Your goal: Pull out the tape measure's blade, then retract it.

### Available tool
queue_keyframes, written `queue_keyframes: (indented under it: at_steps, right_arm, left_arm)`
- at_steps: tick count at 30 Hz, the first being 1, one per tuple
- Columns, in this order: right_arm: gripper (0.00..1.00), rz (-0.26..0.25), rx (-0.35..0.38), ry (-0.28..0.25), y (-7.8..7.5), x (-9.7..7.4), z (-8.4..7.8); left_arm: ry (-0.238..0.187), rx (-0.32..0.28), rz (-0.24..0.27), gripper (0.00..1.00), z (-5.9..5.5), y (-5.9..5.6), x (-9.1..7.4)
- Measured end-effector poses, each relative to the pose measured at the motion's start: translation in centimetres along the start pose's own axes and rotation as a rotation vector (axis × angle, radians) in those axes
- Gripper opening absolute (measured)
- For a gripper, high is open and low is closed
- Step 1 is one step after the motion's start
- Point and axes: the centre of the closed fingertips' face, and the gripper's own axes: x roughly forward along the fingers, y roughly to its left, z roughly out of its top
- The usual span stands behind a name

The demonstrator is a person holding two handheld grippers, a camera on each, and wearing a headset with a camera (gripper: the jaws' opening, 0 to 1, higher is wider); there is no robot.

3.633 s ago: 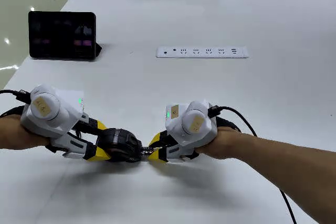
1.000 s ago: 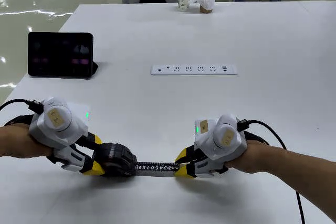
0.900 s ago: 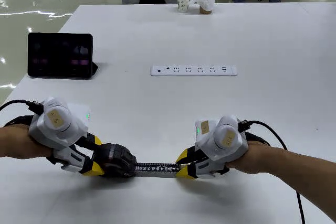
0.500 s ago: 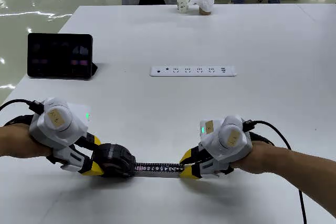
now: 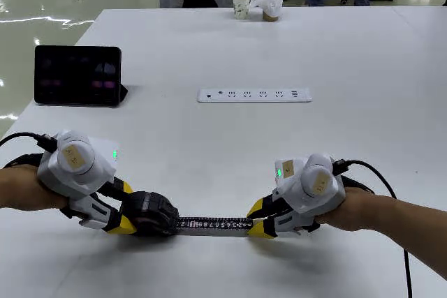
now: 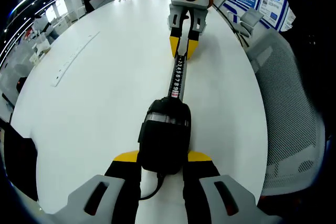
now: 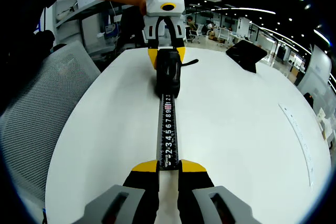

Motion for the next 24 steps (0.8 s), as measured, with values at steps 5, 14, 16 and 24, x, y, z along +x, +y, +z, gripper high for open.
queue_keyframes:
  at_steps: [5, 14, 16, 24]
  right_arm:
    - [0.09, 0.000, 0.004, 0.002, 0.0, -0.3, -0.3]
    - [0.09, -0.001, 0.009, 0.005, -0.1, -0.9, -1.0]
    - [0.09, -0.001, 0.008, 0.007, -0.2, -1.0, -1.1]
    - [0.09, -0.004, 0.011, 0.016, -0.1, -1.7, -1.8]
  left_arm:
    - [0.002, -0.001, -0.001, 0.24, 0.1, 0.0, 0.0]
    - [0.006, -0.001, -0.002, 0.24, 0.0, 0.1, 0.0]
    - [0.007, -0.001, -0.002, 0.24, 0.0, 0.1, 0.0]
    - [0.008, -0.004, -0.001, 0.24, 0.0, 0.1, 0.0]
